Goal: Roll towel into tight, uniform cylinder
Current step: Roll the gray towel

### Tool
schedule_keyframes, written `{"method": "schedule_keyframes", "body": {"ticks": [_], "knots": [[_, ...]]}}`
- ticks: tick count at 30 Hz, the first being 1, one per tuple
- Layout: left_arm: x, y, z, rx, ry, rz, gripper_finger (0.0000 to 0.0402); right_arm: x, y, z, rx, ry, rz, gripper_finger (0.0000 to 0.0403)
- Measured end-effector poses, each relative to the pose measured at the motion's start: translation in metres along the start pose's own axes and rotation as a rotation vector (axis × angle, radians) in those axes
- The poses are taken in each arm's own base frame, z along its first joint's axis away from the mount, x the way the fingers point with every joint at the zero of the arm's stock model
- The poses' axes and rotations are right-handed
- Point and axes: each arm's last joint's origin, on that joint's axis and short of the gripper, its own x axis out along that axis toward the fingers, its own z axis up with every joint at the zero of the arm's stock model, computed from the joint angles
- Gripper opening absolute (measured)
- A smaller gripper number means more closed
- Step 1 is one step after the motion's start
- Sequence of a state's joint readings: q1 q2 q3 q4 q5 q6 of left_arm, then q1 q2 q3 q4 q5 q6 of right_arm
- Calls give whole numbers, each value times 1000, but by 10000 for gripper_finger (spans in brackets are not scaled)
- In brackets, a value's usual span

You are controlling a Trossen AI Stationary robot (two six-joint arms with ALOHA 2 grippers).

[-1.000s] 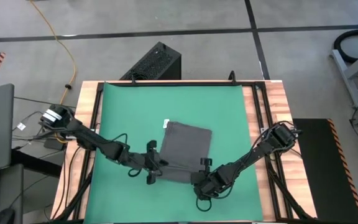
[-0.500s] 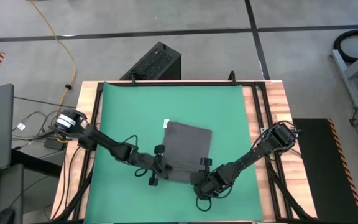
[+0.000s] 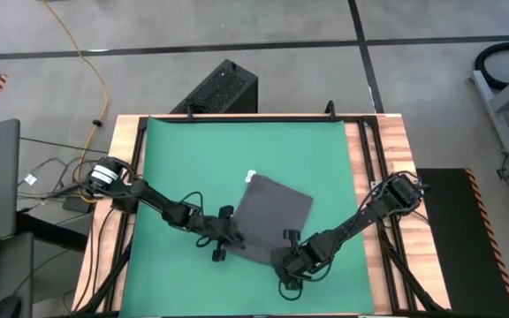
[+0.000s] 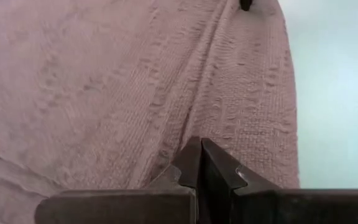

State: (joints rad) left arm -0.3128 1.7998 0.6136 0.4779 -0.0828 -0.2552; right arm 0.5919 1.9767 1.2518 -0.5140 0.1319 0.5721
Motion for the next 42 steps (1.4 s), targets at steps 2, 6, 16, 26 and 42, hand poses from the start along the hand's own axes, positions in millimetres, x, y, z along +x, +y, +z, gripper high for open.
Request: {"method": "schedule_keyframes", "body": {"ticks": [2, 6, 16, 26, 42], "knots": [[0, 4, -2, -65, 25, -58, 0, -6, -1, 1, 24, -6, 6, 28], [2, 7, -7, -141, 62, -105, 0, -15, -7, 6, 88, -13, 24, 28], [13, 8, -14, -255, 73, -180, 0, -40, -25, 15, 226, -10, 65, 28], [13, 7, -14, -309, 92, -216, 0, -47, -40, 14, 386, 79, 54, 28], [13, 6, -13, -324, 96, -224, 0, -57, -70, 23, 508, 195, 159, 28]]}}
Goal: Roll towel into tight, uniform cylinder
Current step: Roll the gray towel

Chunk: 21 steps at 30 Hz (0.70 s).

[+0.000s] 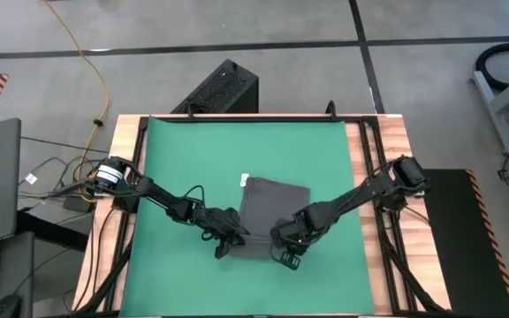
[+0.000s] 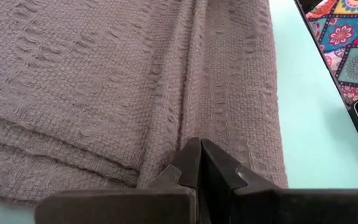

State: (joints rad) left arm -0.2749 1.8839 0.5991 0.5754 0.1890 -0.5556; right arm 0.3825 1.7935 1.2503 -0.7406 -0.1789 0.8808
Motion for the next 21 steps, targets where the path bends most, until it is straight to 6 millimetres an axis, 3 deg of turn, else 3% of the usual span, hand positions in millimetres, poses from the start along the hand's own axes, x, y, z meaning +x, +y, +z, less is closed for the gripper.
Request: {"method": "schedule_keyframes", "body": {"ticks": [11, 21], "knots": [[0, 0, 0, -20, -2, -2, 0, -11, -32, 19, 27, 84, -32, 28], [0, -1, 1, -23, -11, -1, 0, -23, -61, 45, 14, 111, 58, 28]]}}
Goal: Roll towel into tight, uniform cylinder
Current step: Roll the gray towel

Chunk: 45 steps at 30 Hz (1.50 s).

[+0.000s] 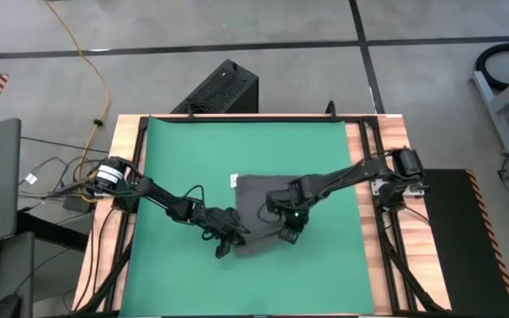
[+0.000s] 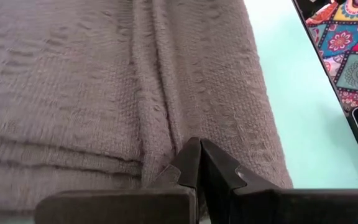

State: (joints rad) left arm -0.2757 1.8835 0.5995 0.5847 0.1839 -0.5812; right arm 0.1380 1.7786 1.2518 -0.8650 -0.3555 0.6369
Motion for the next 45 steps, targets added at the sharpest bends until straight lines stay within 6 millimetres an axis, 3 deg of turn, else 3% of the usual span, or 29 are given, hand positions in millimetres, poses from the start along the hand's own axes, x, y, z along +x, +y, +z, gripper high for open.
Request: {"method": "schedule_keyframes", "body": {"ticks": [20, 29, 41, 45], "knots": [[0, 0, 1, -19, -12, 6, 0, -24, -57, 33, 62, 10, 125, 28], [0, 0, 1, -27, -16, 9, 0, -1, -80, 20, 103, 81, 99, 28], [0, -1, 1, -33, -21, 4, 0, 6, -111, 20, 174, 62, 138, 28], [-8, -7, 6, -56, -19, -30, 0, 11, -115, 19, 166, 47, 146, 28]]}}
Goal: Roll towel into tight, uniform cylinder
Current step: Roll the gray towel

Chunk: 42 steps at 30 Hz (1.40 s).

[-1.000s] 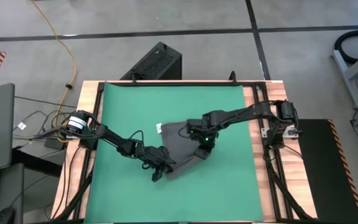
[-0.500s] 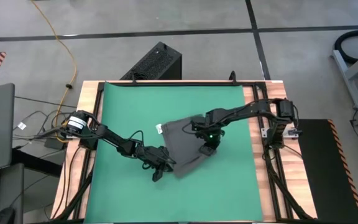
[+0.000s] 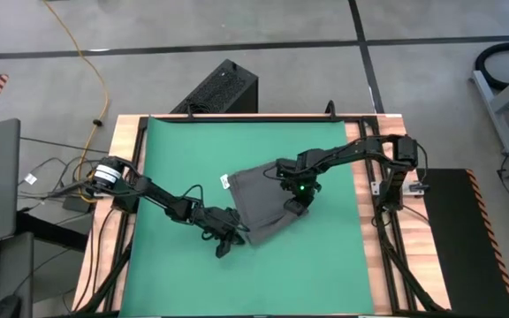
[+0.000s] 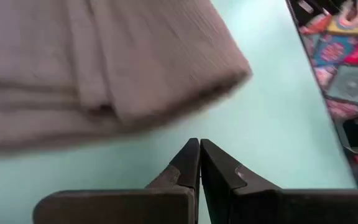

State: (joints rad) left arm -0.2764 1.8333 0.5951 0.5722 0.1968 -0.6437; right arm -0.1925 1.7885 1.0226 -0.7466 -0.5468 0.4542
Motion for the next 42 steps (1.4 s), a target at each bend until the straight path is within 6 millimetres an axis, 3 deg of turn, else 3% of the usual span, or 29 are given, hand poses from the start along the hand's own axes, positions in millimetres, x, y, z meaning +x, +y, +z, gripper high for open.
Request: {"method": "schedule_keyframes", "body": {"ticks": [5, 9, 14, 23, 32, 37, 42], "knots": [[-32, -17, 9, -27, 20, -17, 0, 4, -2, 0, -14, -14, 8, 28], [-62, -46, 28, 124, -176, -9, 0, 4, -3, 0, -30, -18, 8, 28], [-70, -63, 40, 236, -307, 31, 0, 4, -3, 0, -35, -22, 6, 28], [-32, -91, 68, 516, -255, 80, 0, 4, -3, 1, -46, -28, 5, 28], [11, -93, 75, 690, -71, 214, 0, 5, -2, 1, -68, -36, 2, 28], [10, -96, 87, 687, -112, 328, 0, 5, -1, 3, -86, -58, 6, 28], [10, -83, 86, 651, -77, 374, 0, 6, 0, 3, -94, -62, 7, 30]]}}
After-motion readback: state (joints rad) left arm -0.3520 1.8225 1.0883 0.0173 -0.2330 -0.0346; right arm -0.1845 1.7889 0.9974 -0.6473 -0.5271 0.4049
